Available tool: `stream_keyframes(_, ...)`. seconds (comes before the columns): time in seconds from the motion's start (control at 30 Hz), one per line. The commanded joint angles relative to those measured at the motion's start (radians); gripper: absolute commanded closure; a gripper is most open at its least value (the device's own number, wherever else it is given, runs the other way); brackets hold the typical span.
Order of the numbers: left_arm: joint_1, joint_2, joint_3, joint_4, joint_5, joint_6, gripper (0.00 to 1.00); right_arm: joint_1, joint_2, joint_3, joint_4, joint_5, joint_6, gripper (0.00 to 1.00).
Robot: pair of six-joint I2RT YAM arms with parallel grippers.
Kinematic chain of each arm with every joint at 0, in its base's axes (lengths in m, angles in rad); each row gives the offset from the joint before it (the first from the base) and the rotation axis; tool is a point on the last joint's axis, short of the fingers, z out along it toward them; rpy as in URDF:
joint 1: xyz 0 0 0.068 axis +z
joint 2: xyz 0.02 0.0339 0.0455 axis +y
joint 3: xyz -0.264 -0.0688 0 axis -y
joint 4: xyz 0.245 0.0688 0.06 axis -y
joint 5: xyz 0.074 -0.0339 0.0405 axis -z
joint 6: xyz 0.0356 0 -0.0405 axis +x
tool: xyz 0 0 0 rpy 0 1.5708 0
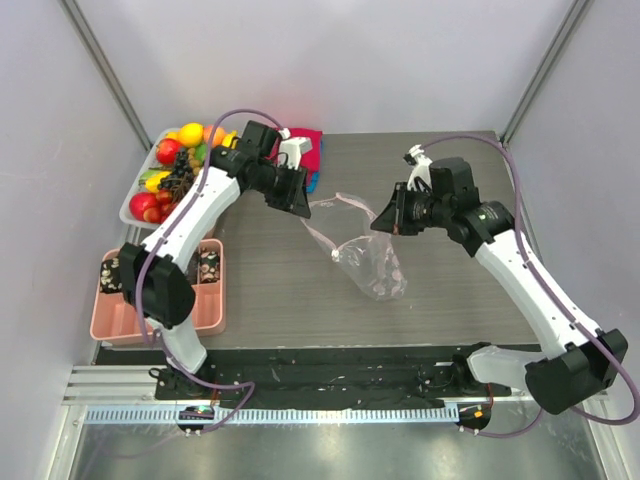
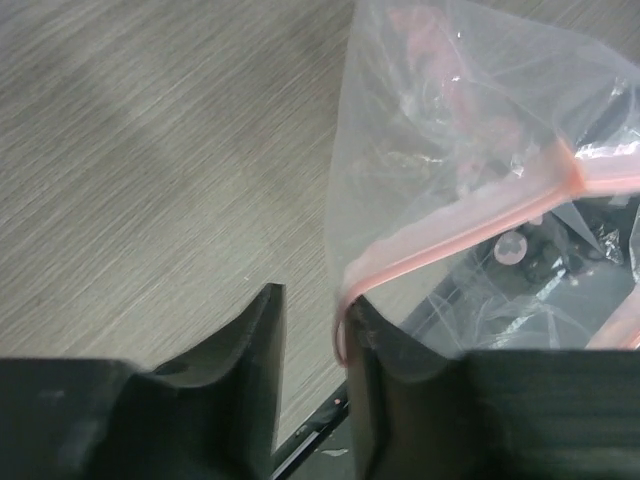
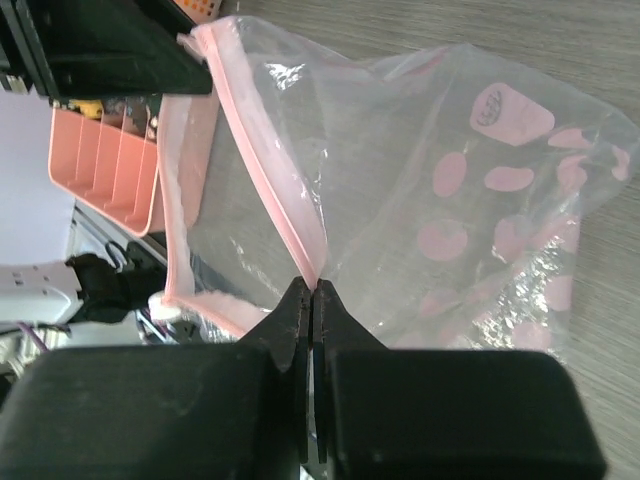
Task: Place the food in the zip-top bag and seal the zipper
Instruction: Open the zipper of the food storage bag, then pick up the fake fruit from the bin.
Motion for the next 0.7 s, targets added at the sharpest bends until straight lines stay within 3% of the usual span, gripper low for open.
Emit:
stream_keyframes(0.0,0.016,0.053,0.060,-0.014,0.087,0.034,0.57,-0.004,0.043,-0.036,0.166,0.043,0.141,0.99)
stream_keyframes(0.17,0.146,-0.015,0.024,0.062,0.264,-0.031,0.30,-0.006,0.089,-0.071,0.271,0.080,0.206,0.99)
stream_keyframes(0.23,0.241,-0.062,-0.006,0.157,0.311,-0.090,0.13,-0.004,0.106,-0.076,0.301,0.085,0.214,0.99)
stream_keyframes(0.33,0.333,-0.156,-0.027,0.227,0.297,-0.118,0.03,-0.004,0.129,-0.081,0.328,0.094,0.226,0.99)
stream_keyframes(0.47,0.554,-0.217,-0.024,0.291,0.264,-0.106,0.00,-0.004,0.150,-0.076,0.370,0.106,0.247,0.99)
stream_keyframes(0.67,0.705,-0.174,0.058,0.282,0.114,-0.059,0.05,-0.004,0.163,-0.079,0.396,0.123,0.250,0.99)
